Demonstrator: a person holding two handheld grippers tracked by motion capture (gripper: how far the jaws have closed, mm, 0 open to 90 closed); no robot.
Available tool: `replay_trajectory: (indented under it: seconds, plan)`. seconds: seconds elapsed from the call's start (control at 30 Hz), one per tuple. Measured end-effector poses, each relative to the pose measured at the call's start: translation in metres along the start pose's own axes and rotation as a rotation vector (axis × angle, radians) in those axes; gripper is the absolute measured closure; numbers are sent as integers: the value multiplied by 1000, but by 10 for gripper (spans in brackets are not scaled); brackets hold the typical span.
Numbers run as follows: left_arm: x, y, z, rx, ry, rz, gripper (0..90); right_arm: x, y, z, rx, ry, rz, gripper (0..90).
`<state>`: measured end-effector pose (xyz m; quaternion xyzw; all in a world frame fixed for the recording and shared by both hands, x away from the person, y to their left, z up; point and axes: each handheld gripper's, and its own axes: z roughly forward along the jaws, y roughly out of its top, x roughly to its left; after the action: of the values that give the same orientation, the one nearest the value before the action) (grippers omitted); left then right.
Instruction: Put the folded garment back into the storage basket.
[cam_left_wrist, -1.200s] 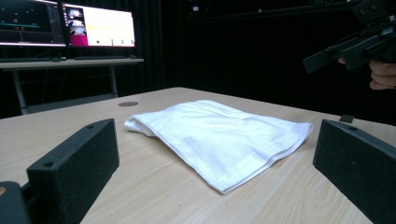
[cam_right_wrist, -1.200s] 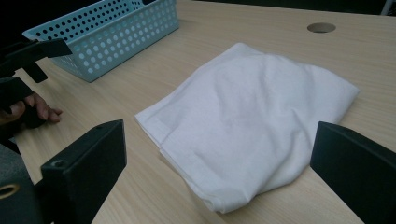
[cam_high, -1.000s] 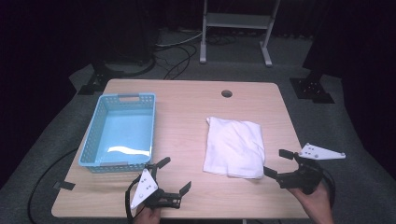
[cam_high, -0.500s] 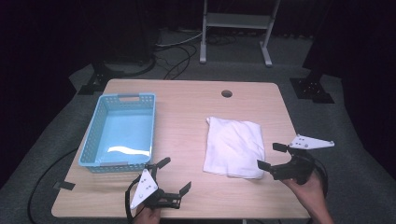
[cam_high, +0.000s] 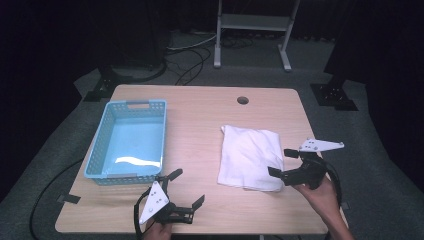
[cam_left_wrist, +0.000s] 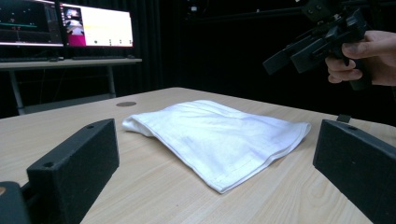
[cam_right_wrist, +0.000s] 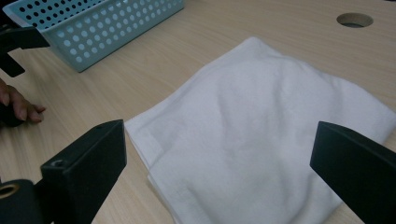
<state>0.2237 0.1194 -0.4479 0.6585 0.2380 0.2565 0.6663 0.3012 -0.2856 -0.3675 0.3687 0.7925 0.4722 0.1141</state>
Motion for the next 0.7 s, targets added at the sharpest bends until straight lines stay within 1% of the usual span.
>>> replay_trajectory:
  seconds: [0.17, 0.27, 0.4, 0.47, 0.7]
  plan:
    - [0, 0, 0, -1, 0, -1, 0, -3, 5, 6, 18, 5, 10, 37]
    - [0, 0, 0, 1, 0, 3, 0, -4, 9, 10, 25, 20, 18, 36]
    - [0, 0, 0, 1, 0, 1, 0, -5, 14, 16, 37, 15, 2, 37]
    - [0, 0, 0, 0, 0, 0, 0, -7, 16, 19, 55, 14, 6, 37]
    - [0, 0, 0, 1, 0, 2, 0, -9, 25, 29, 83, 7, -13, 37]
